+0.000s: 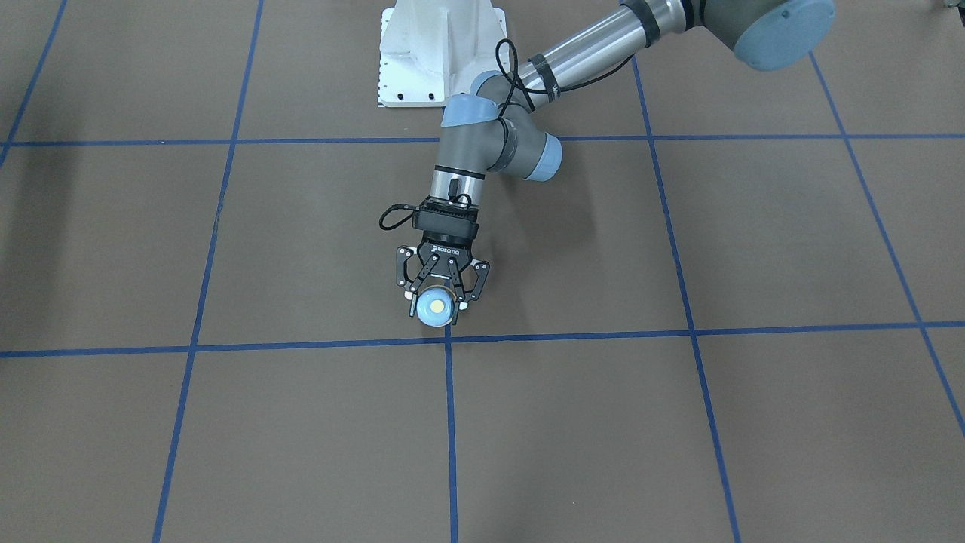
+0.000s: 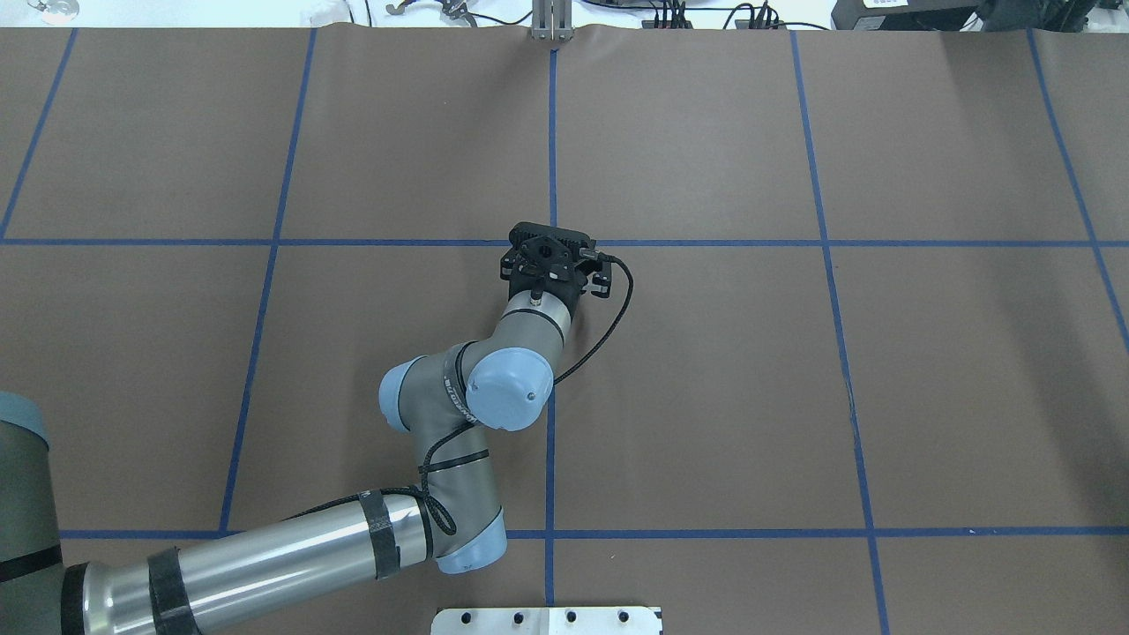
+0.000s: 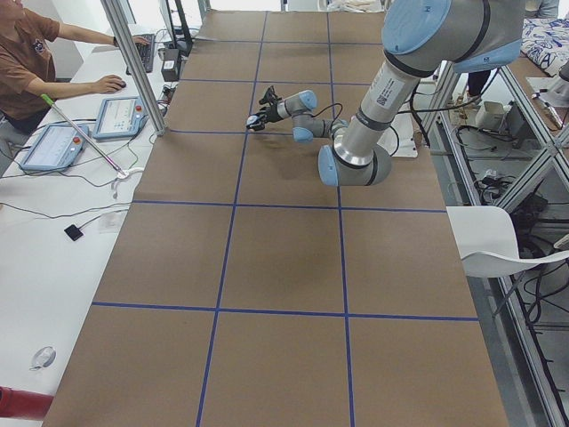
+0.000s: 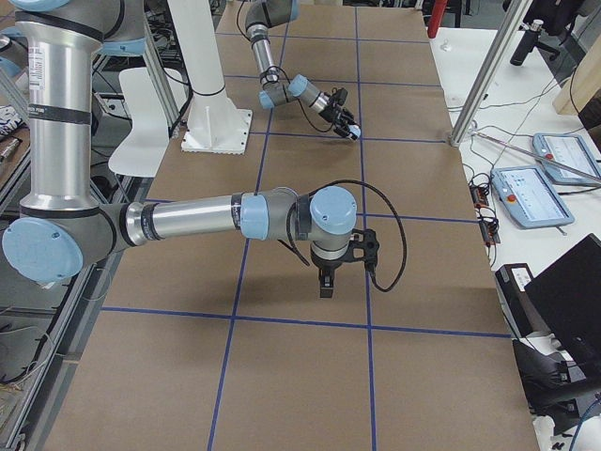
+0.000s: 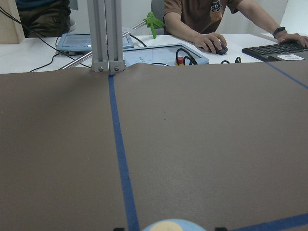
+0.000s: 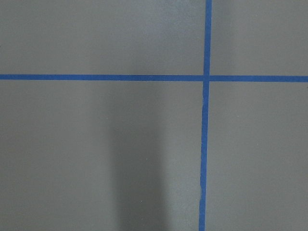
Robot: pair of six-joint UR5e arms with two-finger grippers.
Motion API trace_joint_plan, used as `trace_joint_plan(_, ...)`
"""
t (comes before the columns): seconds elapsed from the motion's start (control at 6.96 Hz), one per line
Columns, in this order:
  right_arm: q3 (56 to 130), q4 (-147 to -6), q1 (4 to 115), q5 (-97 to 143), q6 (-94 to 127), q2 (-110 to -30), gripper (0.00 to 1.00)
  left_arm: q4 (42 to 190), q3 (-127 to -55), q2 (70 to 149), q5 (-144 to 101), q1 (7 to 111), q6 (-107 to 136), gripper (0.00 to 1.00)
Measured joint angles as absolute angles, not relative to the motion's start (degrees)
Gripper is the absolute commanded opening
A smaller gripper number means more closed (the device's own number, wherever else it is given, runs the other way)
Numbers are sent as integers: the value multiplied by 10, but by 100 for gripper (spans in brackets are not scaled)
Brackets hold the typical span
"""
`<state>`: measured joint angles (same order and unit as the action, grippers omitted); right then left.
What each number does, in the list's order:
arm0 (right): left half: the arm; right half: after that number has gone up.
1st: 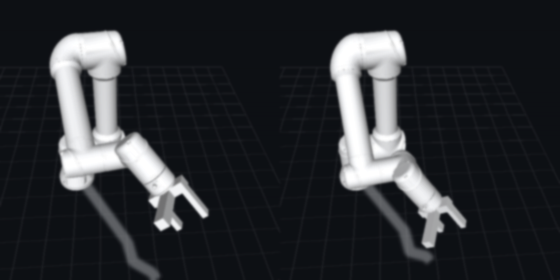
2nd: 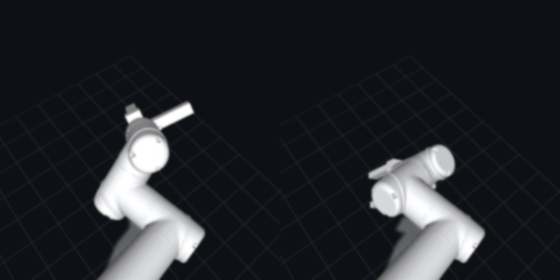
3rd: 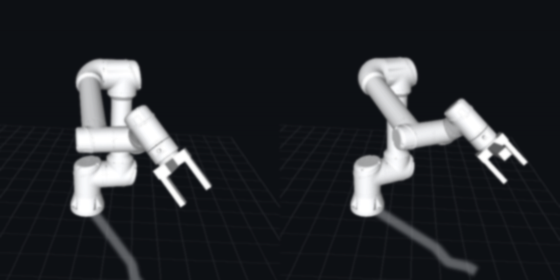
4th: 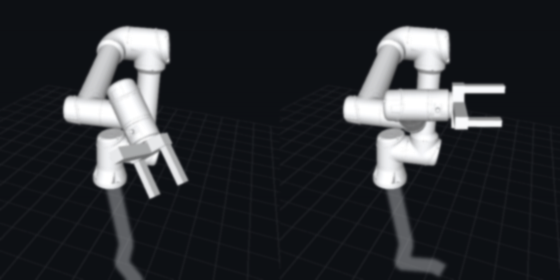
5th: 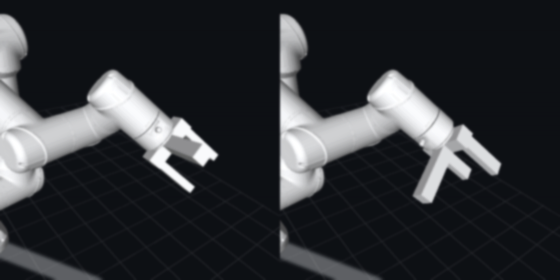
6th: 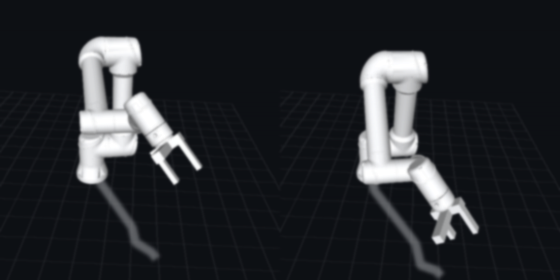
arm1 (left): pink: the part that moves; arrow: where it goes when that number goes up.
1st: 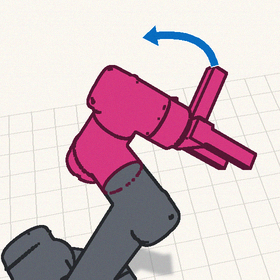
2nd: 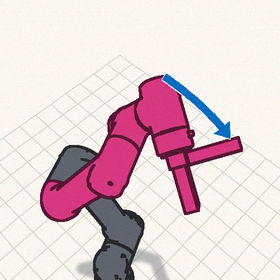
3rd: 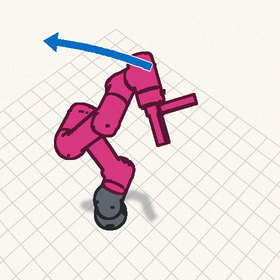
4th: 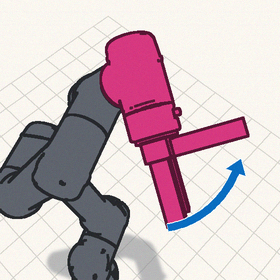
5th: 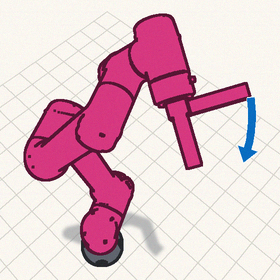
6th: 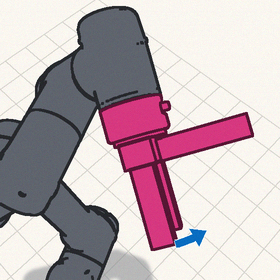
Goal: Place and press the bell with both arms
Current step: 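Lower the bell onto the table center and open the left gripper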
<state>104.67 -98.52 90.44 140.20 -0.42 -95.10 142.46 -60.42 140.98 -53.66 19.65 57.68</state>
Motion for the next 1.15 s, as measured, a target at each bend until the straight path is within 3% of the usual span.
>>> trace_joint_plan(0.43,1046,-984,904,1402,-4,-951,100,1425,-577,1432,-536,187,577,0)
trace_joint_plan(0.57,1046,-984,904,1402,-4,-951,100,1425,-573,1433,-536,186,577,11)
trace_joint_plan(0.72,1046,-984,904,1402,-4,-951,100,1425,-570,1433,-535,184,577,31)
trace_joint_plan(0.86,1046,-984,904,1402,-4,-951,100,1425,-569,1433,-534,181,578,69)
trace_joint_plan(1.01,1046,-984,904,1402,-4,-951,100,1425,-569,1433,-533,179,578,100)
trace_joint_plan(1.15,1046,-983,904,1402,-4,-951,100,1425,-570,1433,-533,178,578,100)
